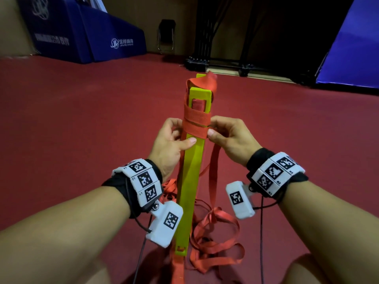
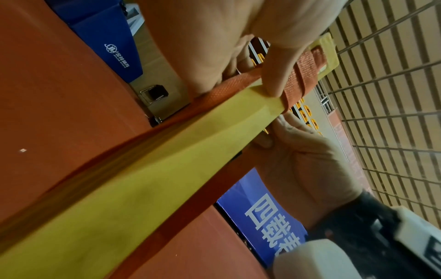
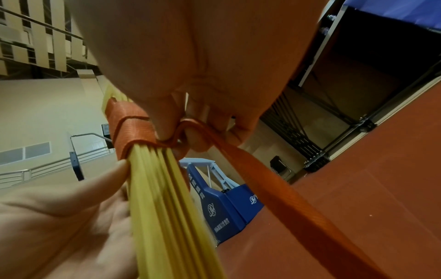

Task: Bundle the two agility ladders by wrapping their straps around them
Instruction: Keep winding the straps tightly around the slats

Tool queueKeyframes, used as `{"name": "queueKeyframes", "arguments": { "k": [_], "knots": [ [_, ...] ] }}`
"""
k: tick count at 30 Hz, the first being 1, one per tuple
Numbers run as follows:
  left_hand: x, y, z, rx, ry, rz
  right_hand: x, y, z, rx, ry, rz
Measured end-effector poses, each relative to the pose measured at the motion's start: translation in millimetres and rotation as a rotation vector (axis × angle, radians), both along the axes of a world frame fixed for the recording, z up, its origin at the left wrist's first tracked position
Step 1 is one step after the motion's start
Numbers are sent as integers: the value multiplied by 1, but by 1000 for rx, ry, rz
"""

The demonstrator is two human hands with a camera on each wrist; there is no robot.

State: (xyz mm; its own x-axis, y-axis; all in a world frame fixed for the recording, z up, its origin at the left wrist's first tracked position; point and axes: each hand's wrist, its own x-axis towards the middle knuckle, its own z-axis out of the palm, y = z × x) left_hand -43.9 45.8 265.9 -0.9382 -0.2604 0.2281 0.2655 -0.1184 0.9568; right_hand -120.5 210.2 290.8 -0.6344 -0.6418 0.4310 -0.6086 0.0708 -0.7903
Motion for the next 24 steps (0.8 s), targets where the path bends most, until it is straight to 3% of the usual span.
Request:
{"name": "queueKeyframes", "arguments": {
  "k": [5,9,12,16,24],
  "knots": [
    [-1,0,-1,-75,55,106,1,-1,3,-47,28,-124],
    [-1,5,1,-124,17,98,2,-3,2,-46,49,-214],
    [1,9,2,-158,-10,59,3,-3,0,-46,43,-225],
    [-1,12,-3,-356,9,128,9,-7,0,-62,4,-219],
    [-3,11,-3,-482,4,153,13,-11,2,-23,-6,-223]
  ]
}}
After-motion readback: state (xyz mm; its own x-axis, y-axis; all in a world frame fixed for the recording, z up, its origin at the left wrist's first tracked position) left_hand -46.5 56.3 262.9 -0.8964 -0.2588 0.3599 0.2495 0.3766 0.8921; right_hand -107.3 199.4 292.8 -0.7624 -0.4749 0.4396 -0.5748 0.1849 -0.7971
